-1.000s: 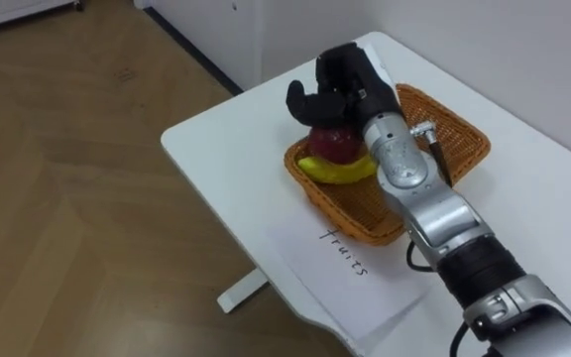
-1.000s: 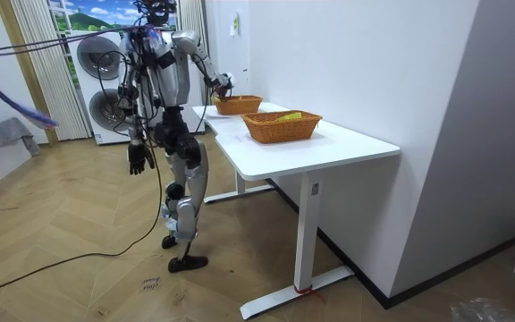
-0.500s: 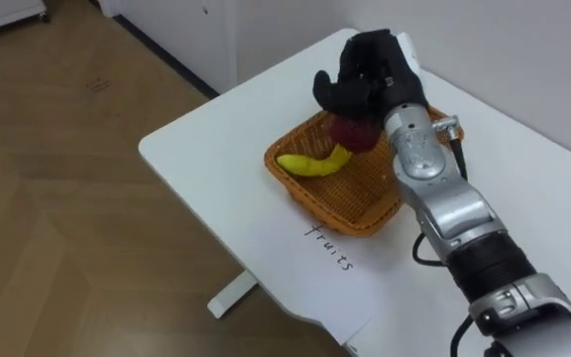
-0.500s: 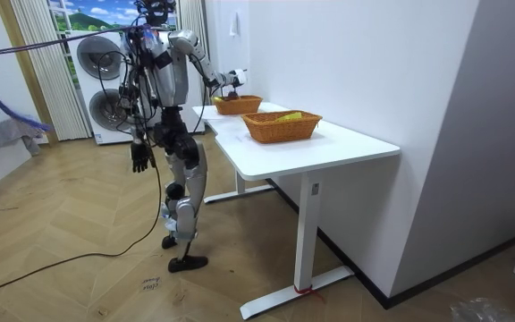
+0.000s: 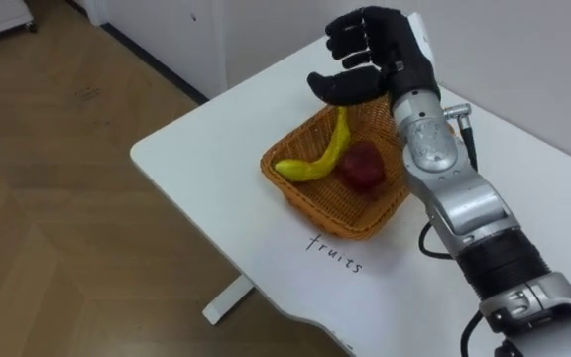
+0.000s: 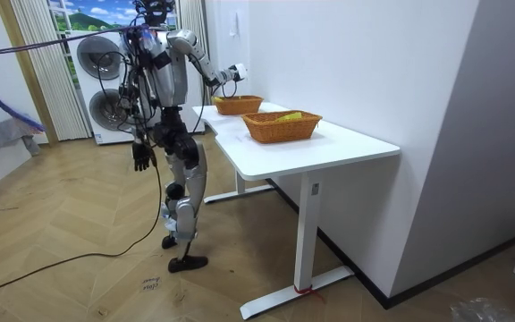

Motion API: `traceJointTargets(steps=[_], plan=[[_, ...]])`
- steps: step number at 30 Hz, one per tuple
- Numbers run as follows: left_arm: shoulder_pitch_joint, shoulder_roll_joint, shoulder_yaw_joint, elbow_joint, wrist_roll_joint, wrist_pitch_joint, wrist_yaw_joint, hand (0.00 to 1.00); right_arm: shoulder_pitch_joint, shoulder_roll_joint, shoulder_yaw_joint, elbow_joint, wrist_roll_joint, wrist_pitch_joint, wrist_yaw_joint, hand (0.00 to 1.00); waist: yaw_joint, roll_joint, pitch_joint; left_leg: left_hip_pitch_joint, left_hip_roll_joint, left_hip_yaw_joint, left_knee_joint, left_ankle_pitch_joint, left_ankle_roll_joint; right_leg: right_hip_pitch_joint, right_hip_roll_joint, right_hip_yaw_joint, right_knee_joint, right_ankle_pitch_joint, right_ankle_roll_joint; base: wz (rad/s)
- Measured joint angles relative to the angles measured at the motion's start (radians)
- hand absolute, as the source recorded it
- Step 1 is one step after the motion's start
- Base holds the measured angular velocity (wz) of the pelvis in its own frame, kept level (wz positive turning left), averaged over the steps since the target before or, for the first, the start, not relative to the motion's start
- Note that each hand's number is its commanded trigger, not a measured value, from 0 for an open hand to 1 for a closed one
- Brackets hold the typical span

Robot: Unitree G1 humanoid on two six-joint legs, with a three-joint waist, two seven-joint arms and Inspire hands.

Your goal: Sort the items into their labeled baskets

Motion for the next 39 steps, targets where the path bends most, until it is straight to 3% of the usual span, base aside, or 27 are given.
traceJointTargets(steps=[7,13,20,23,26,31,36,39], plan=[[0.0,0.007,0.0,-0.018,0.001,0.002,-0.001,0.0,0.0,-0.026,0.0,0.0,-0.007,0.0,0.021,0.0,-0.028,-0.013,0.0039,0.005,0.003,0.021,-0.015,0.002,0.002,-0.003,0.0,0.023,0.0,0.0,0.0,-0.08],[-0.021,0.009,0.001,-0.018,0.001,-0.002,-0.001,0.0,0.0,-0.052,-0.002,-0.001,-0.003,0.0,0.023,0.0,-0.05,-0.019,0.0008,0.008,0.003,0.038,-0.017,0.003,0.004,-0.011,-0.002,0.029,0.0,0.0,0.0,-0.05],[-0.076,0.01,0.003,-0.017,0.001,-0.007,0.0,0.0,0.0,-0.066,-0.053,-0.04,-0.012,0.0,0.02,0.0,-0.074,-0.018,0.0029,0.01,0.006,0.076,-0.017,0.003,0.005,-0.019,-0.002,0.085,-0.002,0.0,0.0,-0.1],[-0.091,0.012,0.005,-0.017,0.0,-0.013,0.0,0.0,0.0,-0.073,-0.097,-0.07,-0.012,0.0,0.02,0.0,-0.105,-0.017,0.0036,0.01,0.008,0.089,-0.019,0.003,0.005,-0.025,-0.001,0.109,-0.002,0.001,0.001,-0.12],[-0.105,0.013,0.01,-0.018,0.0,-0.023,0.0,0.0,0.001,-0.117,-0.122,-0.08,-0.003,-0.001,0.018,0.0,-0.116,-0.017,0.0036,0.024,0.016,0.111,-0.03,0.003,0.005,-0.029,0.002,0.132,0.003,0.001,0.001,-0.25],[-0.113,0.018,0.006,-0.018,-0.009,-0.025,0.0,0.0,0.002,-0.165,-0.2,-0.162,-0.005,-0.001,-0.006,0.0,-0.19,-0.019,0.0029,0.028,0.025,0.137,-0.035,0.003,0.004,-0.039,0.011,0.162,0.006,0.003,-0.002,-0.12],[-0.121,0.02,0.003,-0.016,-0.008,-0.047,0.0,0.0,0.016,-0.171,-0.252,-0.246,-0.009,-0.001,-0.004,0.0,-0.246,-0.023,0.0023,0.051,0.038,0.185,-0.056,0.002,0.003,-0.047,0.017,0.2,0.01,0.006,-0.006,-0.29],[-0.135,0.019,0.004,-0.017,-0.007,-0.048,-0.003,0.0,0.049,-0.172,-0.319,-0.292,-0.012,-0.001,0.0,0.0,-0.26,-0.026,0.0005,0.061,0.04,0.213,-0.066,0.002,0.003,-0.057,0.018,0.23,0.017,0.006,-0.006,-0.26]])
